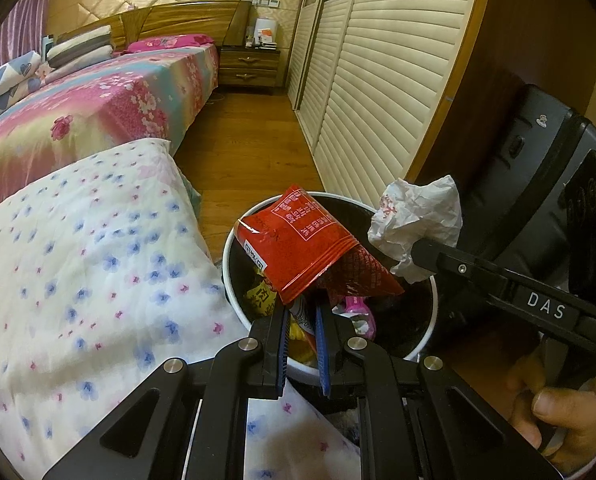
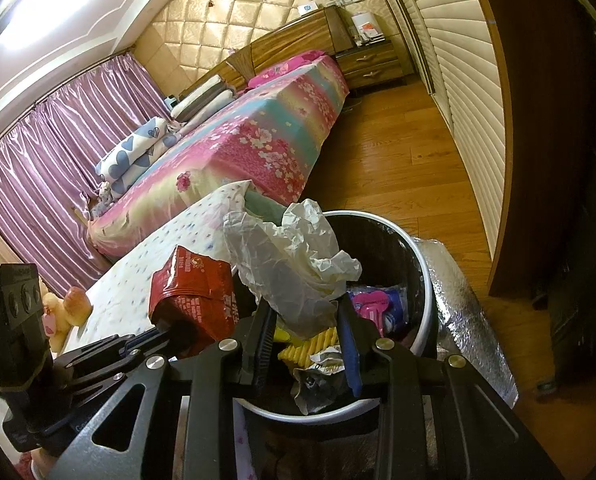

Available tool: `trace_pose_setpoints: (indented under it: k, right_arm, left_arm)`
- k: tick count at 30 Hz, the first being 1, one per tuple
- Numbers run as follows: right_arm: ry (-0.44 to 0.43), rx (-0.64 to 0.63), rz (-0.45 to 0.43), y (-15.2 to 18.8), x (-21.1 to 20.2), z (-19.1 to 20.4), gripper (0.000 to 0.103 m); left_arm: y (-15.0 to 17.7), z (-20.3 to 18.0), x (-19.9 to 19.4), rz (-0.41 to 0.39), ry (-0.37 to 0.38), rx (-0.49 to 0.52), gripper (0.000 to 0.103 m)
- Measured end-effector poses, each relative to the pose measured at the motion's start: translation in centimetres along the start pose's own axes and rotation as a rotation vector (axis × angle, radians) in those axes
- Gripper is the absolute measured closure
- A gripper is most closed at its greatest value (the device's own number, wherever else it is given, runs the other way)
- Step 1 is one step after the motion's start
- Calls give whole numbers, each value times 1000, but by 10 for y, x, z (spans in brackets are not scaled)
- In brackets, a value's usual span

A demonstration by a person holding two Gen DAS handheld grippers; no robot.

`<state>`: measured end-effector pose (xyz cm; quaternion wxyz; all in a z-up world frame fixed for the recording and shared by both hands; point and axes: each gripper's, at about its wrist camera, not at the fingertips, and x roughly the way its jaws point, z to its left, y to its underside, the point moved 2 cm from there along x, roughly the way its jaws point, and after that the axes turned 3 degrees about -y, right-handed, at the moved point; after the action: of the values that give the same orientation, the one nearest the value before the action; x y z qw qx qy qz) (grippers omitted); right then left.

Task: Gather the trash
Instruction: 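Lower the red packet and white tissue into the bin opening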

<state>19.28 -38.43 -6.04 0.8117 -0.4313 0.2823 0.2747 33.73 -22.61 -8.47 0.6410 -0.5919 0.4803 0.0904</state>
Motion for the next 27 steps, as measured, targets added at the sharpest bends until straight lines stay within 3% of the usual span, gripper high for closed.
trace_pose_setpoints:
  k: [27]
  right_arm:
    - [5,10,29,-9,14,-9,72]
  left_arm:
    - [-6,-6,10,31,-7,23,92]
